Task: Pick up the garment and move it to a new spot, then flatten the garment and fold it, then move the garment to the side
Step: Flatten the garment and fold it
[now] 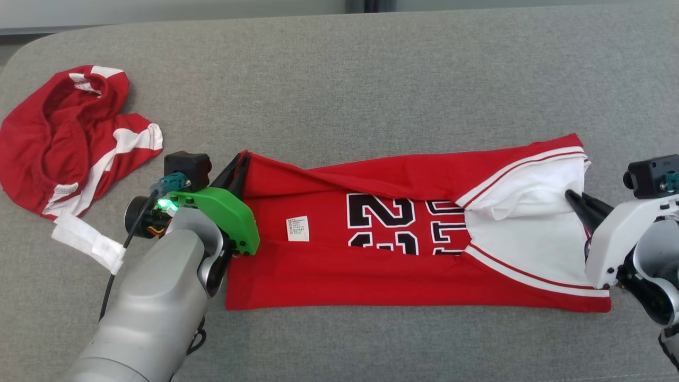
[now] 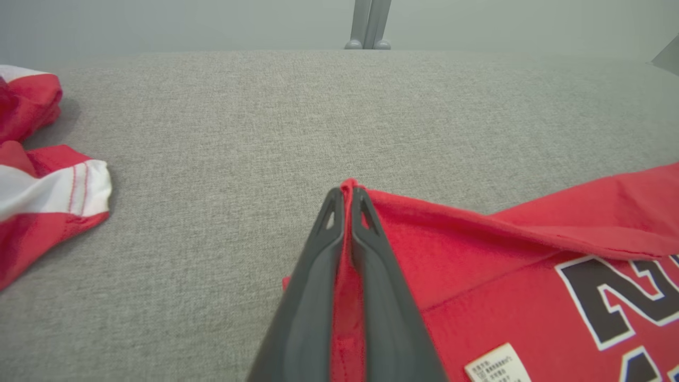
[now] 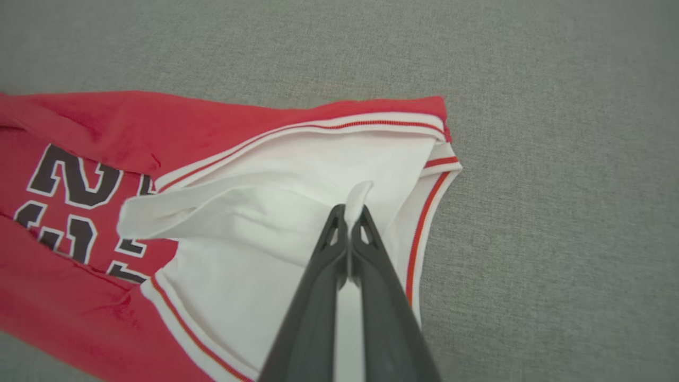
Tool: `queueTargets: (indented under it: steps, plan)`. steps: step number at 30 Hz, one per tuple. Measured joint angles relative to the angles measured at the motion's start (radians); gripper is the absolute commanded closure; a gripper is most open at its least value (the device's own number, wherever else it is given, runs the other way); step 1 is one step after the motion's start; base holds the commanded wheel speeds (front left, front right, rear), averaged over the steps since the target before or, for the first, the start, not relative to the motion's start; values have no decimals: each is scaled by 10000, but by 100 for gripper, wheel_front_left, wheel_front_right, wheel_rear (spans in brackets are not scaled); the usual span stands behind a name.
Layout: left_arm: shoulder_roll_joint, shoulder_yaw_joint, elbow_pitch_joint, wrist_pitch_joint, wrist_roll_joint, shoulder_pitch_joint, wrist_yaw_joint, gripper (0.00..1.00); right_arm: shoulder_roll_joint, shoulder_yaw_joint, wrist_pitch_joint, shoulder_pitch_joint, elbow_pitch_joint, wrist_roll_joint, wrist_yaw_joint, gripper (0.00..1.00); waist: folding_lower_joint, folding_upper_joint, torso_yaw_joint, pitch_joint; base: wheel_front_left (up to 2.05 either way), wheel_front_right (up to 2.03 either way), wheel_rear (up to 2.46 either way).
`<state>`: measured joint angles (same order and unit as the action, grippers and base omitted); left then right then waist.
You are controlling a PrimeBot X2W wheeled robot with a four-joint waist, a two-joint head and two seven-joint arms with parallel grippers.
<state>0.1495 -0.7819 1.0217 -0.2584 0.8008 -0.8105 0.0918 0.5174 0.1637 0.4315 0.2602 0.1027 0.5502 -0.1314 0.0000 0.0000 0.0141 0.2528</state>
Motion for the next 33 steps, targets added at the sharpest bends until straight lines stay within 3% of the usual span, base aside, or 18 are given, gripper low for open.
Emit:
queueTargets:
  steps: [7,15,16,17,18,19,20,22,27,33]
  plan:
    - [159,660,-564,-29,-201,523,-303,100,-694,-625,464,-837,-719,-290,0,100,0,0,39,-19,0,0,0]
    - [140,1014,-750,-40,-441,1034,-316,100,-1453,-991,1147,-1612,-1158,-476,0,100,0,0,85,-140,0,0,0]
    - [123,1055,-754,-42,-453,1081,-314,90,-1528,-1049,1275,-1677,-1172,-529,0,72,0,0,82,-163,0,0,0]
    - [102,1120,-748,-42,-451,1122,-314,70,-1578,-1060,1438,-1768,-1172,-548,0,25,0,0,79,-191,0,0,0]
    - [69,1174,-748,-40,-451,1181,-311,52,-1618,-1089,1632,-1871,-1152,-568,0,7,0,0,78,-226,0,0,0]
    - [42,1202,-746,-42,-451,1248,-299,53,-1684,-1170,1795,-1960,-1127,-568,0,0,0,0,78,-259,0,0,0]
    - [0,1237,-742,-42,-451,1356,-295,51,-1762,-1244,2063,-2064,-1087,-571,2,0,0,0,80,-304,0,0,0]
    - [-42,1308,-757,-40,-460,1539,-288,0,-1912,-1432,2134,-2208,-1162,-646,6,0,0,0,88,-389,0,0,0]
    - [-31,1804,-1231,-42,-558,1961,-290,0,-2086,-1647,1586,-2168,-1580,-1011,10,0,0,0,123,-627,0,0,0]
    - [23,3187,-2857,-56,-825,2900,-370,0,-2399,-2123,1103,-2027,-1471,-1390,8,0,0,0,185,-930,0,0,0]
